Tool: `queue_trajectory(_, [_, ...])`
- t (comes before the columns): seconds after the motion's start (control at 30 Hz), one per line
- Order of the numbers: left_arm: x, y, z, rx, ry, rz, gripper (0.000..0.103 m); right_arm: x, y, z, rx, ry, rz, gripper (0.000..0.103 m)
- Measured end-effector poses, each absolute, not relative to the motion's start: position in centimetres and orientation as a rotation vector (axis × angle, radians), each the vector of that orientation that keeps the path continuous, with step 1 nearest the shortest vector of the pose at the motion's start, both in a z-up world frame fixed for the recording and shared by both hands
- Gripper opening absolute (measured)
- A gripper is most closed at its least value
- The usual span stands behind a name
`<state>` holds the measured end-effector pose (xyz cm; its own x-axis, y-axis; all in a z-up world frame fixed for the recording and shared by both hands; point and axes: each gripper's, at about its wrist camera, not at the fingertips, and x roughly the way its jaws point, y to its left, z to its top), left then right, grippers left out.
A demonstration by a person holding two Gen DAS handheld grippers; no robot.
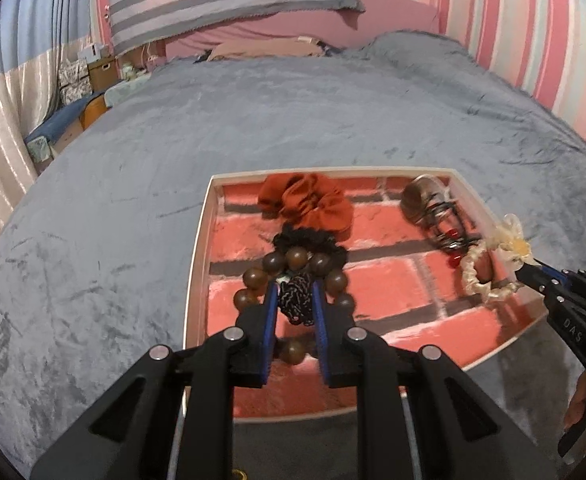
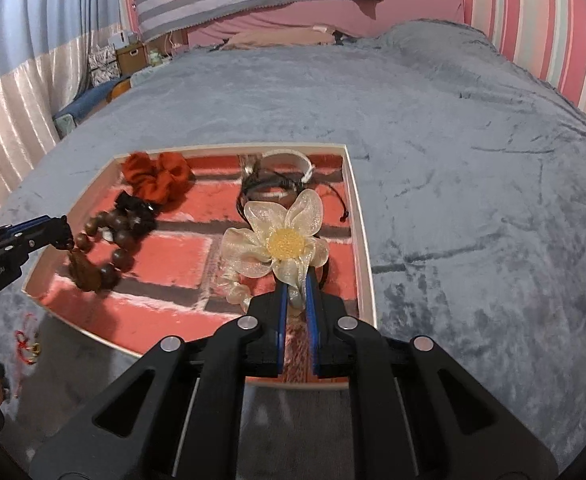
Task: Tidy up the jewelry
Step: 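Lower the black bracelet into the tray with the left tool while the right tool places the flower scrunchie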
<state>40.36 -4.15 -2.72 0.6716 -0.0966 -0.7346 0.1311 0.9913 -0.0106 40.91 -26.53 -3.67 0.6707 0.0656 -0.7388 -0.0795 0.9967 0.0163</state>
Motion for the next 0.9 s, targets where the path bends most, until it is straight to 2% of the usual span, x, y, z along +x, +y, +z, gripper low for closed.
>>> queue_trajectory(0.23, [41.6,-3.4,-4.9,0.042,0.870,-0.095,0.018,42.0,-26.3,-6.3,-0.034,0.858,0.066,0.009])
queue_trajectory(0.57, [42.2,-3.4,-6.7,0.074,0.906,-0.067,0.018,42.3,-26.2,-7.2,-0.037,0.873,0.064,0.010])
queue_trajectory(0.67, [42.2,-3.5,-6.7,0.082,0.907,-0.063,0.019,42.4,-26.1,-7.3,-0.040,0.875,0.059,0.012])
queue_trajectory(0.9, [42.2,-3.4,-6.7,0.075,0.917,-0.065,0.019,42.4,-26.3,-7.4,-0.033,0.882,0.046,0.024])
